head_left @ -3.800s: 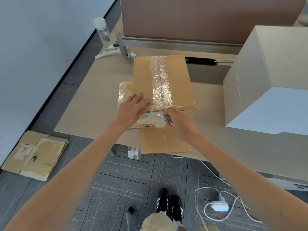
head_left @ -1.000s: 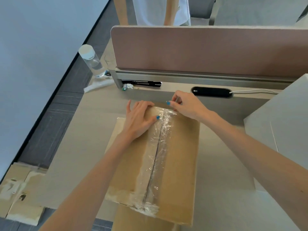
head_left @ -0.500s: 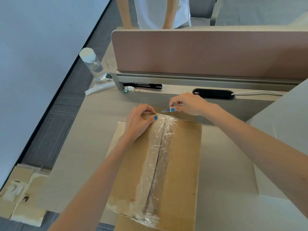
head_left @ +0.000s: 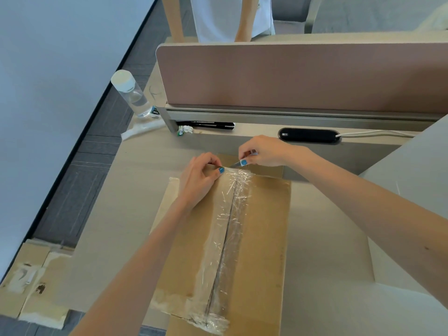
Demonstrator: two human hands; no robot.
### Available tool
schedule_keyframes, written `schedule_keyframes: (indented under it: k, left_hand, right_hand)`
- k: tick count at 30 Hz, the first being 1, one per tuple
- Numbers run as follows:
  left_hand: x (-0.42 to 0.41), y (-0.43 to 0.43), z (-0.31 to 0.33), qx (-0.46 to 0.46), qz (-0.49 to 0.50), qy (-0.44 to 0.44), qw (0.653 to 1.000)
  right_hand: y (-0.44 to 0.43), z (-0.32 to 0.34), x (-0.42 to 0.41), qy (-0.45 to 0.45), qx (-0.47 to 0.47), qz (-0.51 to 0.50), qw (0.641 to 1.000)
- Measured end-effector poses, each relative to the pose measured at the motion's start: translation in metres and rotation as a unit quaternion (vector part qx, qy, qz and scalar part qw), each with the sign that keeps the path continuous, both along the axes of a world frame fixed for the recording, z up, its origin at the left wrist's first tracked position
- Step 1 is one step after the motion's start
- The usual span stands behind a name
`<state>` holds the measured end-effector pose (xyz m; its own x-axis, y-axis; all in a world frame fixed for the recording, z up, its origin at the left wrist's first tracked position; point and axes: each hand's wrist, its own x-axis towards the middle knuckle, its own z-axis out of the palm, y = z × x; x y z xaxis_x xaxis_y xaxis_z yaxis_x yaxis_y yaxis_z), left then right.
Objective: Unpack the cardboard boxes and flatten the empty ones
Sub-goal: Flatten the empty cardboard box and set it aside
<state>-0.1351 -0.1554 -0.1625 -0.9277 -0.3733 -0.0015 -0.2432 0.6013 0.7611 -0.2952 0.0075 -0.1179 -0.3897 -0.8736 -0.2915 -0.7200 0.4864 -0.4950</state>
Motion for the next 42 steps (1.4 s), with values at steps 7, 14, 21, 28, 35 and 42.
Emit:
schedule_keyframes:
  k: [7,14,21,28,35,42]
  left_hand:
    - [0.000,0.004,0.002,-0.012,0.008,-0.010,1.000]
    - [-0.001,0.005,0.006,-0.018,0.028,-0.025,0.999]
    - [-0.019,0.001,0.004,0.014,0.058,-0.023,0.998]
    - [-0.051,0.007,0.002,0.003,0.096,-0.030,0.995]
    - [-0.073,0.014,0.001,0.029,0.175,-0.047,0.983]
    - [-0.074,0.010,0.000,0.076,0.173,-0.055,0.981]
  right_hand:
    - [0.019,-0.001,-0.004,0.020,-0.001,0.013,1.000]
    - [0.039,0.005,-0.007,0.063,0.020,-0.001,0.998]
    - [0.034,0.009,0.005,0.172,0.008,-0.084,0.982]
    - [0.022,0.016,0.017,0.202,-0.005,-0.124,0.972]
    - [0.018,0.016,0.029,0.204,0.014,-0.213,0.955]
    - [0.008,0.027,0.046,0.217,0.018,-0.232,0.948]
